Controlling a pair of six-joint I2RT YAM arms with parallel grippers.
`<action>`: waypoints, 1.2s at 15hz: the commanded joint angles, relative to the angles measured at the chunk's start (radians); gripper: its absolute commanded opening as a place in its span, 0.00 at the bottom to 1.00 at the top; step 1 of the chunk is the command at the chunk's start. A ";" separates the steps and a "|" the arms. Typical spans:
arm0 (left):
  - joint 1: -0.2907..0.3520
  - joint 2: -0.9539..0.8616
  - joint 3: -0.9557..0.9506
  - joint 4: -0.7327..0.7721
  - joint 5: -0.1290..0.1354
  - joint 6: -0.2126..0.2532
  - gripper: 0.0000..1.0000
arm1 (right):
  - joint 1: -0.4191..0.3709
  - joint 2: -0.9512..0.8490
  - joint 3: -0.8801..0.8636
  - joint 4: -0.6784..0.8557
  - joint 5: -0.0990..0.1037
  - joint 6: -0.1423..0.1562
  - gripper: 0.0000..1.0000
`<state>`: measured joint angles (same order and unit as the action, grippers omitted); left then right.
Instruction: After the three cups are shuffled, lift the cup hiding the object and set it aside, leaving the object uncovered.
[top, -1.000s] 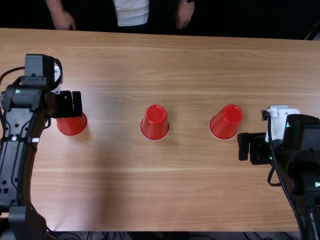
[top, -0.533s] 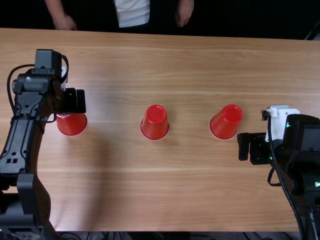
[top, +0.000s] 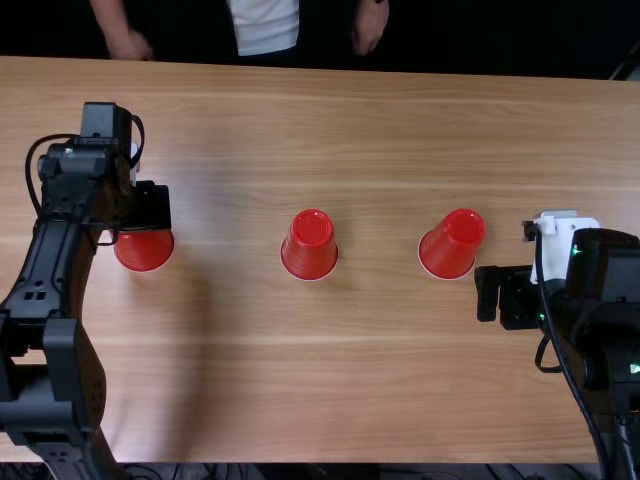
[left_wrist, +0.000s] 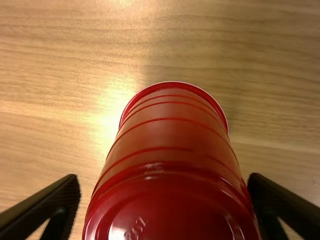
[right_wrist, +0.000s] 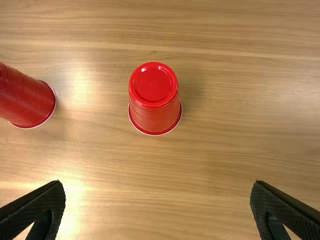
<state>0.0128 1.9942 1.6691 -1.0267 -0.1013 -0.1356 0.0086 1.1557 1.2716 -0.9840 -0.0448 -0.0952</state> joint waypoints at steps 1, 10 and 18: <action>-0.004 0.015 0.037 0.000 -0.009 -0.006 0.40 | 0.007 0.007 0.020 -0.006 -0.009 0.003 1.00; 0.009 -0.110 0.026 -0.004 0.000 -0.013 0.00 | 0.008 0.038 0.014 -0.015 -0.009 0.001 1.00; 0.159 -0.400 -0.019 -0.013 -0.009 -0.058 0.00 | 0.010 0.093 0.015 -0.087 -0.009 0.003 1.00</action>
<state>0.1486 1.6196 1.6688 -1.0378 -0.1001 -0.1844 0.0086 1.2446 1.2713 -1.0721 -0.0452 -0.0944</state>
